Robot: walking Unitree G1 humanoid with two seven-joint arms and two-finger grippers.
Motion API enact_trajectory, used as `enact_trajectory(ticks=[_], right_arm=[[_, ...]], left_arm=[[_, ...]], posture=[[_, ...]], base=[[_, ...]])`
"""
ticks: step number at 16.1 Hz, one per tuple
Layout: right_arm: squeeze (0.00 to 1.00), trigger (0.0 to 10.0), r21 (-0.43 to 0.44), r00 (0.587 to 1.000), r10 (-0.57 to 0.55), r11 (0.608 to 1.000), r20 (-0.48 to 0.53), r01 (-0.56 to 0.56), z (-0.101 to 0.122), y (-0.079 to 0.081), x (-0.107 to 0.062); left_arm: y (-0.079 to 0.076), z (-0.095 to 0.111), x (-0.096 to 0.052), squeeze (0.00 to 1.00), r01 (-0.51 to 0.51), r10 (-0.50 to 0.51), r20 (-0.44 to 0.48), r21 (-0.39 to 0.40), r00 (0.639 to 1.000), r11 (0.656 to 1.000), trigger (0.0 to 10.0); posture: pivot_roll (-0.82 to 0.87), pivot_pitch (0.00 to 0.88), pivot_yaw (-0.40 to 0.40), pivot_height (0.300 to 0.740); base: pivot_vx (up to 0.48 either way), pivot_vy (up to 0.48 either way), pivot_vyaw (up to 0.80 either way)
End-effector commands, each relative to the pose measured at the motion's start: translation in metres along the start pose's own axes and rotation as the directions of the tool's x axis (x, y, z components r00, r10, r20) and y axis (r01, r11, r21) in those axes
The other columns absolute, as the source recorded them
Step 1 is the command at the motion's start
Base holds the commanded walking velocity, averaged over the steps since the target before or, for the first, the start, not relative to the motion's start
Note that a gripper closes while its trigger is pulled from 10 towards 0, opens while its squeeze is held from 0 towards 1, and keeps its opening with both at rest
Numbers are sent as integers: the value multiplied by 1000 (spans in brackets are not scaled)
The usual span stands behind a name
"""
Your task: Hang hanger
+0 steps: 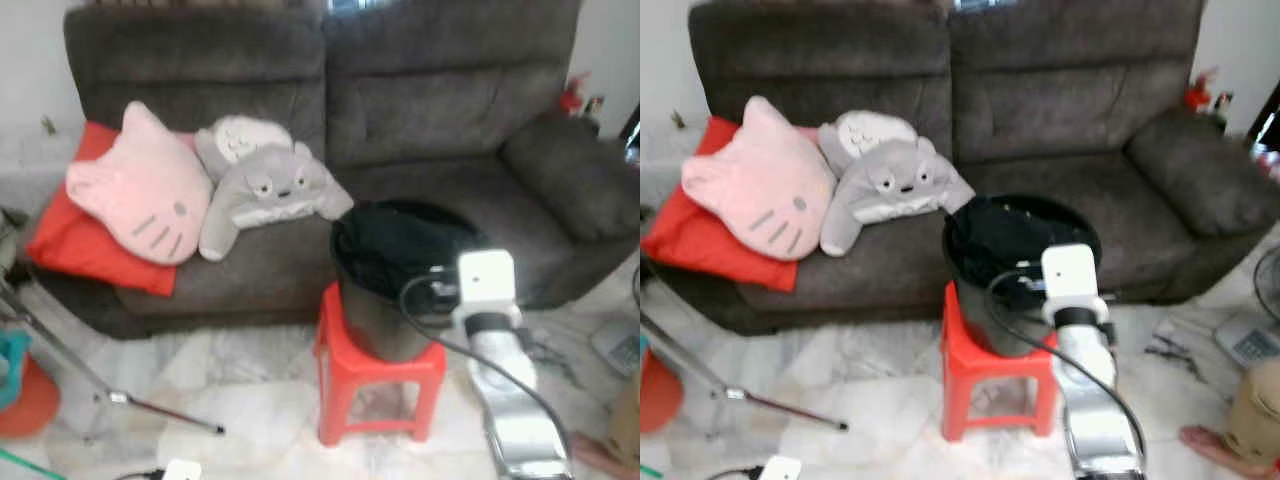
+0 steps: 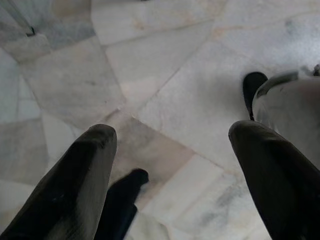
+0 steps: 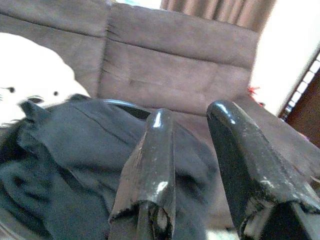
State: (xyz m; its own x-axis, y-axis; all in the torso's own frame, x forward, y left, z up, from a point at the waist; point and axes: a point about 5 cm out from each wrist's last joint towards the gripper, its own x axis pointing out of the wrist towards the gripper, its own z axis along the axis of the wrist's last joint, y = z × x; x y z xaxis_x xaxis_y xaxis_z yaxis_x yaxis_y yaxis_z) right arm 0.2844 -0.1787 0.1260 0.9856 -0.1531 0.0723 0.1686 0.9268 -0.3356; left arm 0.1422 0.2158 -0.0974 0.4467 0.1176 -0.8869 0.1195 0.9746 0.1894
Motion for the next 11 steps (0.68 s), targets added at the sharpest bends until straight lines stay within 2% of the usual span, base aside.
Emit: enact_trajectory(ticks=[1, 2, 4, 11], right_arm=[[0, 10000, 4, 1000, 18, 1000, 11, -18, 2, 5, 0], [0, 10000, 4, 1000, 21, 1000, 15, -21, 2, 5, 0], [0, 10000, 31, 999, 33, 999, 18, -33, 3, 7, 0], [0, 10000, 6, 998, 62, 998, 23, -62, 2, 9, -2]], left_arm=[[2, -1, 0, 0, -4, 4, -6, -7, 1000, 1000, 10000], [2, -1, 0, 0, -3, 3, -6, -7, 1000, 1000, 10000], [2, -1, 0, 0, -2, 2, -6, -6, 1000, 1000, 10000], [3, 0, 0, 0, 1, -1, -5, -3, 1000, 1000, 10000]], posture=[[-169, 0, 31, 740], [-169, 0, 30, 740], [-168, 0, 30, 740], [-167, 0, 30, 740]], base=[[0, 0, 0], [0, 0, 550], [0, 0, 0], [0, 0, 0]])
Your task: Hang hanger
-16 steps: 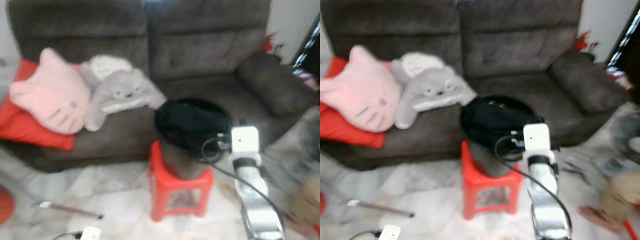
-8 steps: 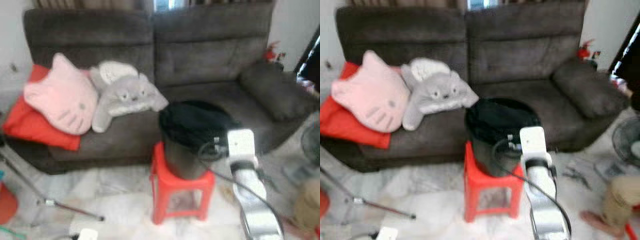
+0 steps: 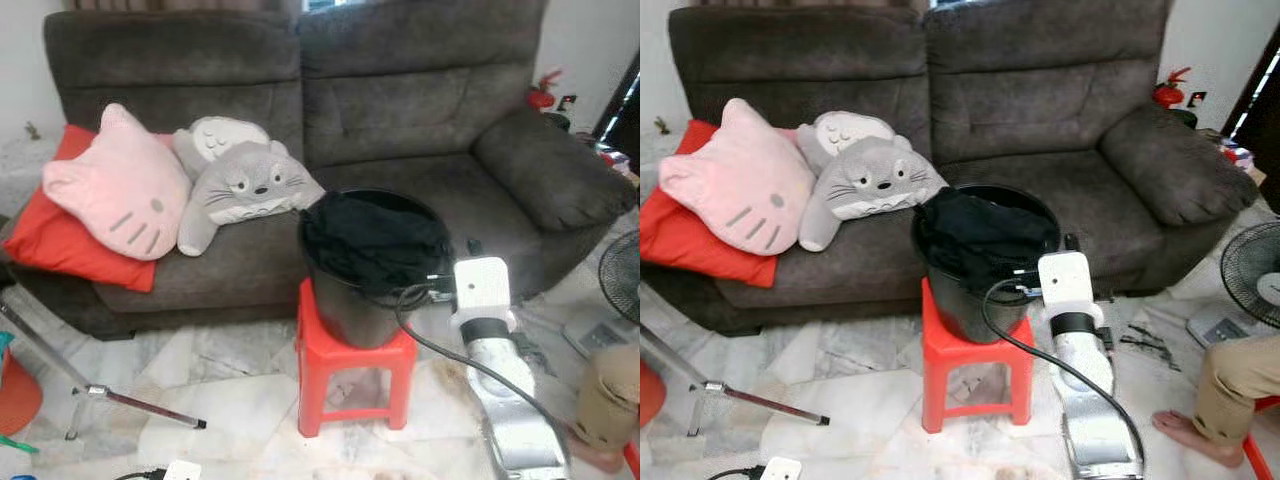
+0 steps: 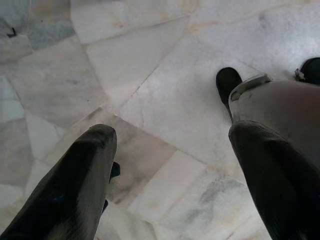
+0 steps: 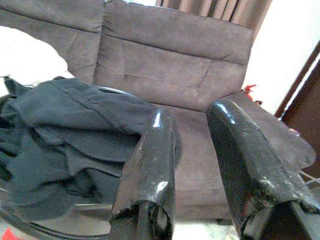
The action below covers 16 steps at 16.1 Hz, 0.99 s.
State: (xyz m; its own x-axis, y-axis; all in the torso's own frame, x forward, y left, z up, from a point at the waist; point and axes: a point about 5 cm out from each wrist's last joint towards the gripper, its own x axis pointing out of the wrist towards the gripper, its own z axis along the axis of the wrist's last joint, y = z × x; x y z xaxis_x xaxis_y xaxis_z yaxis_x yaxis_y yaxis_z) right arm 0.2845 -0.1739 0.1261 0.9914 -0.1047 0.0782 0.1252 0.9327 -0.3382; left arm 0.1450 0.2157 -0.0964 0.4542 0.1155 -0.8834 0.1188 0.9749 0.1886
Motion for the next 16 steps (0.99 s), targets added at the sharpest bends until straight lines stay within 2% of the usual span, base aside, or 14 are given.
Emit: enact_trajectory(ticks=[1, 6, 8, 11, 16], right_arm=[[0, 10000, -1, 1000, 21, 1000, 2, -21, 0, 5, -1], [0, 10000, 16, 999, 35, 999, 1, -35, 0, 8, -1], [0, 10000, -12, 999, 48, 999, 7, -48, 0, 9, -1], [0, 10000, -1, 999, 49, 999, 8, -49, 0, 10, 0], [0, 10000, 7, 999, 52, 999, 11, -52, 1, 10, 0]], left_arm=[[2, -3, 0, 0, 1, -1, -14, -2, 1000, 1000, 10000], [2, -3, 0, 0, 1, -1, -13, -4, 1000, 1000, 10000], [2, -3, 0, 0, 2, -2, -13, -5, 1000, 1000, 10000], [2, -3, 0, 0, 3, -3, -12, -6, 1000, 1000, 10000], [2, -3, 0, 0, 4, -4, -12, -7, 1000, 1000, 10000]], posture=[[-167, 0, 31, 740], [-165, 0, 30, 740], [-167, 0, 31, 740], [-167, 0, 32, 740], [-165, 0, 30, 740]], base=[[0, 0, 538], [0, 0, 100], [247, 0, 316], [263, 0, 685], [285, 0, 0]])
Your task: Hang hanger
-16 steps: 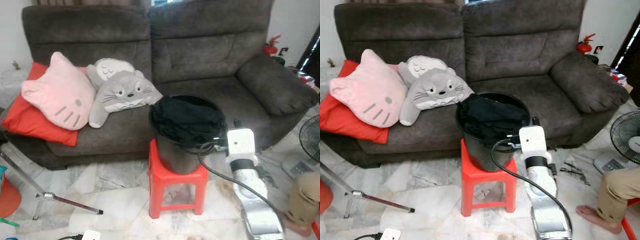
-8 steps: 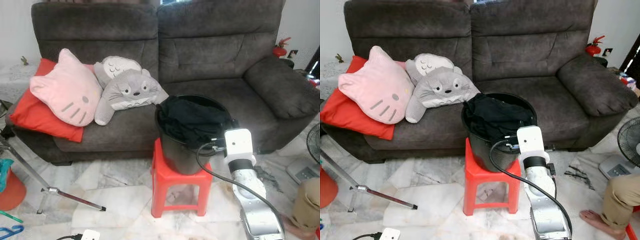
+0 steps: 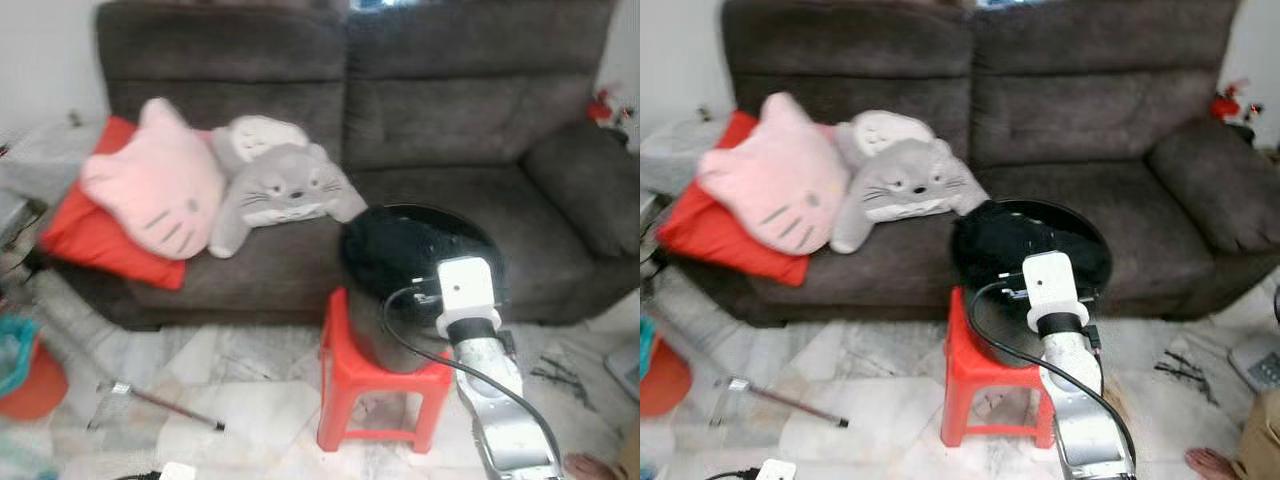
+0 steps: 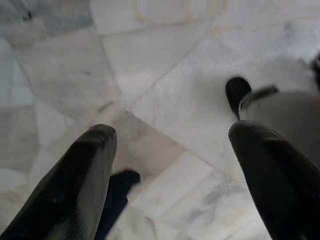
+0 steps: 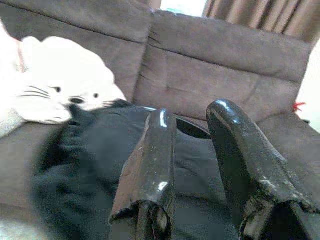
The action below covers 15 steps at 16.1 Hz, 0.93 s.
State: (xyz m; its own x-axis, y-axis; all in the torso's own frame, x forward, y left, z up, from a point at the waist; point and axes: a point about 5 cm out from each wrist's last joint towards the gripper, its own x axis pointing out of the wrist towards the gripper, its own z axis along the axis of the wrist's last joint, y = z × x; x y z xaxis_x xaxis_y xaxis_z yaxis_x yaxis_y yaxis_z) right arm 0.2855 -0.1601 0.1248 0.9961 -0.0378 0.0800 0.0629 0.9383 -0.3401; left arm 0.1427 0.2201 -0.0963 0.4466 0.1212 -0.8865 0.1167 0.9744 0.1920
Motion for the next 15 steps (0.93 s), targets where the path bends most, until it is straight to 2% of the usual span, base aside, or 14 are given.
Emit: enact_trajectory(ticks=[1, 5, 11, 12, 13, 14, 15], right_arm=[[0, 10000, 3, 1000, -11, 1000, -14, 11, -3, -3, 0], [0, 10000, 5, 1000, -2, 1000, -30, 2, -5, -3, -1], [0, 10000, -13, 998, 60, 998, -17, -60, -3, 3, -4], [0, 10000, -24, 995, 103, 994, -13, -103, -2, 7, -4], [51, 10000, -59, 986, 169, 984, -3, -169, 2, 13, -5], [251, 10000, -77, 981, 196, 978, -3, -195, 3, 16, -5], [1000, 10000, -94, 973, 230, 969, -14, -230, 4, 19, -5]], left_arm=[[-2, 0, 0, 0, 9, -9, -3, -8, 1000, 1000, 10000], [-2, 0, 0, 0, 9, -9, -3, -6, 1000, 1000, 10000], [-2, 0, 0, 0, 5, -5, 2, -6, 1000, 1000, 10000], [-2, 0, 0, 0, 4, -4, 2, -6, 1000, 1000, 10000], [-2, 0, 0, 0, 5, -5, 1, -6, 1000, 1000, 10000], [-2, 0, 0, 0, 5, -5, 1, -6, 1000, 1000, 10000], [-2, 0, 0, 0, 4, -4, 1, -6, 1000, 1000, 10000]], posture=[[-165, 0, 30, 740], [-167, 0, 30, 740], [-170, 0, 27, 740], [-171, 0, 27, 740], [-169, 0, 25, 740], [-169, 0, 25, 740], [-169, 0, 25, 740]], base=[[289, 0, 0], [290, 0, 0], [0, 0, 0], [0, 0, 0], [0, 0, 0], [0, 0, 0], [0, 0, 0]])
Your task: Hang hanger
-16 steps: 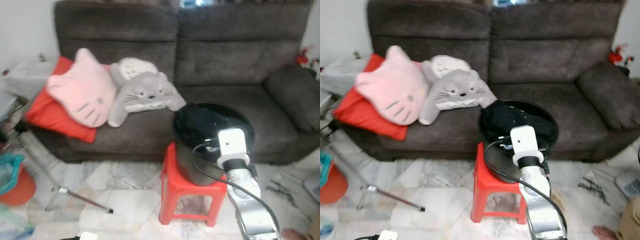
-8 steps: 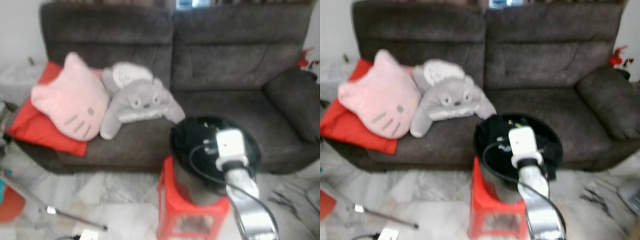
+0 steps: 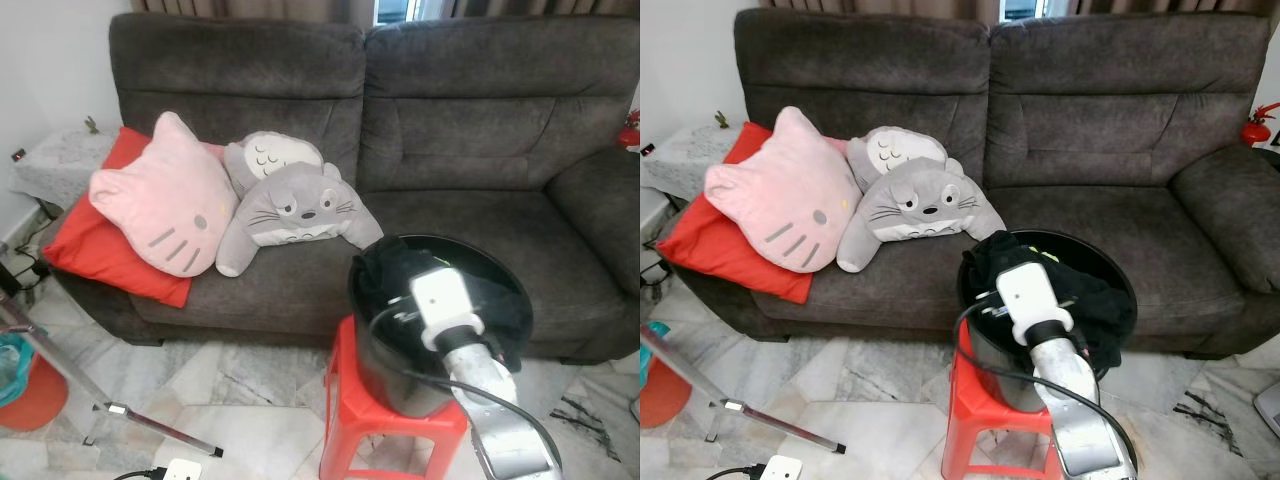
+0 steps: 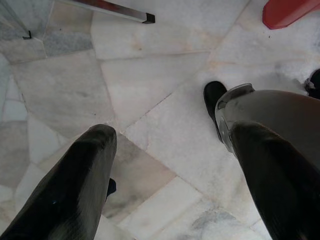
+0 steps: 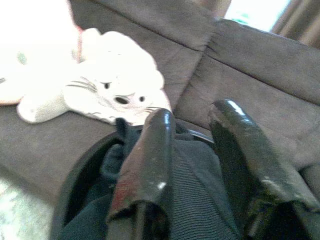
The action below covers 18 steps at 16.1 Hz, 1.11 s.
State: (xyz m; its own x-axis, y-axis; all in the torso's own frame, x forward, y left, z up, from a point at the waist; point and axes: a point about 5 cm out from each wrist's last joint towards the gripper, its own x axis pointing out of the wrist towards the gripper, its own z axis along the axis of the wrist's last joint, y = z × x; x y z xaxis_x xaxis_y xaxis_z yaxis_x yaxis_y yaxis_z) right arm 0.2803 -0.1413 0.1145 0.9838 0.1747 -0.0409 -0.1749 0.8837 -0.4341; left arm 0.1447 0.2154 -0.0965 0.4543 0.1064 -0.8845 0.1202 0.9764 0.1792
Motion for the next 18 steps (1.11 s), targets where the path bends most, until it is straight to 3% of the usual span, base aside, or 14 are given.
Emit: enact_trajectory(ticks=[1, 3, 4, 5, 6, 18], right_arm=[[1000, 10000, -32, 998, 65, 997, -10, -66, 6, 4, 2], [1000, 10000, -108, 971, 219, 967, -97, -229, 0, 20, 0], [957, 10000, -120, 965, 235, 961, -113, -248, -1, 21, -1], [376, 10000, -147, 963, 234, 956, -135, -253, -2, 21, -1], [0, 10000, -152, 961, 233, 955, -151, -255, -4, 21, -1], [0, 10000, -169, 961, 151, 967, -231, -192, -10, 7, 1]], left_arm=[[2, -2, 0, 0, -9, 9, -10, -4, 1000, 1000, 10000], [2, -2, 0, 0, -6, 6, -12, -3, 1000, 1000, 10000], [2, -2, 0, 0, -5, 5, -12, -3, 1000, 1000, 10000], [2, -2, 0, 0, -5, 4, -13, -3, 1000, 1000, 10000], [2, -2, 0, 0, -4, 4, -13, -2, 1000, 1000, 10000], [1, -2, 0, 0, 0, 0, -14, -1, 1000, 1000, 10000]], posture=[[-170, 0, 26, 740], [-168, 0, 25, 740], [-167, 0, 24, 740], [-169, 0, 26, 740], [-170, 0, 26, 740], [-170, 0, 24, 740]], base=[[0, 0, 0], [0, 0, 0], [0, 0, 0], [0, 0, 0], [0, 0, 0], [0, 0, 0]])
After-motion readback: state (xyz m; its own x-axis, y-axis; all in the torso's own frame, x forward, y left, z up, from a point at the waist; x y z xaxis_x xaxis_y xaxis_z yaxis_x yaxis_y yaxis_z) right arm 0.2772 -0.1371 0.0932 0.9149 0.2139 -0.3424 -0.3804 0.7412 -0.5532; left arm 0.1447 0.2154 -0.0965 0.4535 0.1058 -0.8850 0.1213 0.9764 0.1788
